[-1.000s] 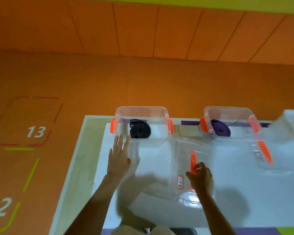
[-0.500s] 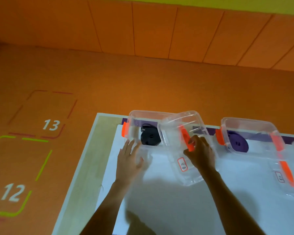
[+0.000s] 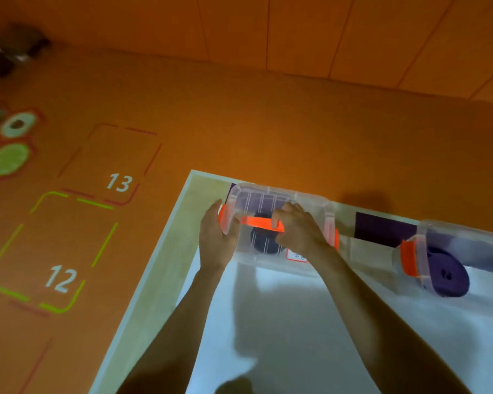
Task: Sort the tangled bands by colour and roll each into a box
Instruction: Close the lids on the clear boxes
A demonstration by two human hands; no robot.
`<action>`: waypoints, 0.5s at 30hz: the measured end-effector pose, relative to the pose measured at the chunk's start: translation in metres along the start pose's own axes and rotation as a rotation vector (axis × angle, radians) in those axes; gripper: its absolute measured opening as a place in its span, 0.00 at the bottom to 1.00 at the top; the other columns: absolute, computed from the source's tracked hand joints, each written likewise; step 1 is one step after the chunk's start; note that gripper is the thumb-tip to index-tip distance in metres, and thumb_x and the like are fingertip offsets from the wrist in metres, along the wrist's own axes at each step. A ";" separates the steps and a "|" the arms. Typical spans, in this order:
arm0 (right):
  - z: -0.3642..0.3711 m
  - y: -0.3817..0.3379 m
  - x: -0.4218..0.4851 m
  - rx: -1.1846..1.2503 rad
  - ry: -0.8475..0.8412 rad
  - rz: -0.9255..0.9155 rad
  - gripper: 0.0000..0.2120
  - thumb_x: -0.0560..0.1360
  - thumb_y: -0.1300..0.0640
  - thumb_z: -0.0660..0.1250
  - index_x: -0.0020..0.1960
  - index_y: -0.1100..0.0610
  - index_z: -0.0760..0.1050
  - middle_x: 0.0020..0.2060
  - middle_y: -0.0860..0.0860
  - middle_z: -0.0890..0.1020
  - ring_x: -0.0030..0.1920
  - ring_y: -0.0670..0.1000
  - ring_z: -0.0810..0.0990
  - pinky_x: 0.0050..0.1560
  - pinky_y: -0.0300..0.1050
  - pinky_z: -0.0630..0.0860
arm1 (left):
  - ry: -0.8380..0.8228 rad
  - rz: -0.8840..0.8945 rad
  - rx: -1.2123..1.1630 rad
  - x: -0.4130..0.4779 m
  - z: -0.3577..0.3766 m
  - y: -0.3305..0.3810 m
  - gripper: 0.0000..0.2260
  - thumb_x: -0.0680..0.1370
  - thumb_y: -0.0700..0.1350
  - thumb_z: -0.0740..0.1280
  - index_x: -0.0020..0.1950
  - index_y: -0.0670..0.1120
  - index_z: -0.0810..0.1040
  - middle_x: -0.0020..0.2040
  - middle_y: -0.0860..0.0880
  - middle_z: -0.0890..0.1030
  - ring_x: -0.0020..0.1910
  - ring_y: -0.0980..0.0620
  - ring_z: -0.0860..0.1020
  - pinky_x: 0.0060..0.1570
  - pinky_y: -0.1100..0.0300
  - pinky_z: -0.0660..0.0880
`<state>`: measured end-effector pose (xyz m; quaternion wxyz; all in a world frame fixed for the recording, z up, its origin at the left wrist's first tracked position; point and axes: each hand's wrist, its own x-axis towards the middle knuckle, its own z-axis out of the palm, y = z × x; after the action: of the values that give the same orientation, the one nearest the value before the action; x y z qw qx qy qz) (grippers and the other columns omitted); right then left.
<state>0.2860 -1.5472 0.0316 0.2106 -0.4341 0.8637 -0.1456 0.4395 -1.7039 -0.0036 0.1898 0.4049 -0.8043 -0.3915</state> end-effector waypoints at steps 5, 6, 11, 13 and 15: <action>0.019 0.016 -0.008 0.146 0.148 -0.027 0.12 0.73 0.63 0.75 0.55 0.56 0.81 0.57 0.52 0.78 0.61 0.55 0.75 0.69 0.51 0.70 | -0.078 -0.001 0.011 0.012 0.013 -0.010 0.18 0.88 0.51 0.59 0.75 0.45 0.76 0.69 0.45 0.80 0.68 0.45 0.79 0.68 0.44 0.77; 0.023 0.021 -0.014 0.177 0.210 -0.050 0.12 0.73 0.65 0.74 0.56 0.57 0.81 0.57 0.53 0.80 0.61 0.56 0.76 0.70 0.53 0.71 | -0.078 -0.021 -0.020 0.012 0.014 -0.013 0.18 0.88 0.50 0.60 0.75 0.45 0.75 0.70 0.44 0.80 0.69 0.45 0.78 0.69 0.43 0.77; 0.045 0.045 -0.045 0.189 0.655 0.346 0.22 0.78 0.61 0.72 0.72 0.55 0.75 0.73 0.56 0.74 0.76 0.61 0.69 0.75 0.63 0.67 | -0.090 -0.259 -0.269 0.013 0.018 -0.015 0.26 0.85 0.55 0.66 0.81 0.50 0.66 0.79 0.47 0.71 0.76 0.47 0.71 0.72 0.49 0.72; 0.053 0.054 -0.052 0.440 0.613 0.632 0.31 0.79 0.52 0.73 0.79 0.53 0.67 0.77 0.55 0.69 0.78 0.60 0.65 0.76 0.63 0.65 | -0.114 -0.376 -0.323 0.014 0.020 -0.018 0.30 0.82 0.60 0.65 0.81 0.50 0.66 0.77 0.47 0.72 0.74 0.47 0.73 0.67 0.53 0.72; 0.057 0.057 -0.053 0.866 0.567 0.758 0.26 0.78 0.47 0.74 0.73 0.50 0.71 0.71 0.55 0.74 0.72 0.61 0.73 0.72 0.63 0.72 | -0.138 -0.411 -0.305 0.014 0.021 -0.021 0.29 0.79 0.64 0.65 0.75 0.48 0.74 0.68 0.45 0.80 0.64 0.46 0.81 0.64 0.53 0.75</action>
<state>0.3032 -1.4749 -0.0299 0.1674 0.0813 0.8423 -0.5059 0.4286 -1.7130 -0.0333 0.1099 0.4987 -0.6478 -0.5653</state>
